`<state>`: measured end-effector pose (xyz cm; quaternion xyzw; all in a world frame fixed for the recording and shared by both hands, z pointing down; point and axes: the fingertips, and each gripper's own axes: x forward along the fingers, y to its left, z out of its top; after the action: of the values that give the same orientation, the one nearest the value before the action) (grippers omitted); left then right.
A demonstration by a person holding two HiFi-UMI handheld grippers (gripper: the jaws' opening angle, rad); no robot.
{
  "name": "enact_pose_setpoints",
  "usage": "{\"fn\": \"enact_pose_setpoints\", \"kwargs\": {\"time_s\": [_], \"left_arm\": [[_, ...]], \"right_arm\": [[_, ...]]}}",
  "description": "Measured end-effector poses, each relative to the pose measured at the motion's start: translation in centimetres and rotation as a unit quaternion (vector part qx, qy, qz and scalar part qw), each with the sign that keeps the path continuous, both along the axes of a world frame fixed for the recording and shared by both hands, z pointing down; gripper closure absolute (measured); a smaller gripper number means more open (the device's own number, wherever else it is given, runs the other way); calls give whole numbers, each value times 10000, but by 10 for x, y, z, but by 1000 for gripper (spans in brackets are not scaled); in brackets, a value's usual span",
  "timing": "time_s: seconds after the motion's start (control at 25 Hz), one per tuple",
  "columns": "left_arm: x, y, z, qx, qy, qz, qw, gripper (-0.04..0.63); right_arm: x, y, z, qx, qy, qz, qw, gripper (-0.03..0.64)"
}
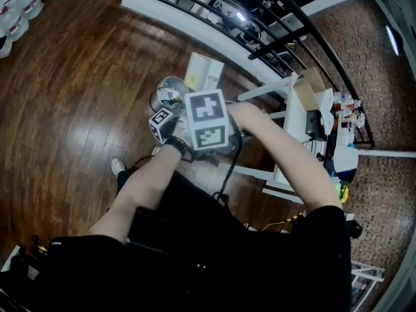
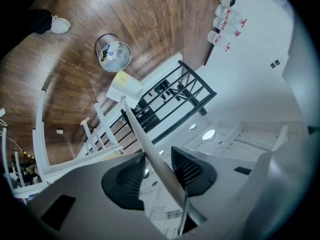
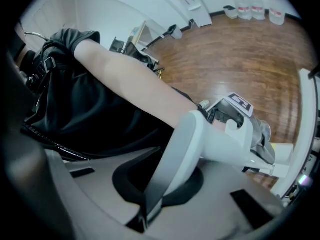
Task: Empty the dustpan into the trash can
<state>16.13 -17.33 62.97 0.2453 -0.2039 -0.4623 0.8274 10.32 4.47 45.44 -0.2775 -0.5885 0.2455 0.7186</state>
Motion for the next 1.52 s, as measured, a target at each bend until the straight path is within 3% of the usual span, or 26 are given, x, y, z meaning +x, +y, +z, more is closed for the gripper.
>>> {"fn": "enact_pose_setpoints", "kwargs": {"time_s": [0.76,1.08,1.4,1.52], "left_arm": [[-11,13,6,748,-879,566,9917,453],[-12,19,15,684,-796,501,9932,456],[-22,6,5,809,-1034,652,9892,456],[-22,-6,-8,1016,-1288,900,9823,456]], "right_arm": [[7,25,15,-13,713,-856,9938,612],[5,27,16,-151,920,-1087,9897,612],[-3,21,15,-95,608,-754,9952,612],[-7,15,11,43,254,-370,9990,612]]}}
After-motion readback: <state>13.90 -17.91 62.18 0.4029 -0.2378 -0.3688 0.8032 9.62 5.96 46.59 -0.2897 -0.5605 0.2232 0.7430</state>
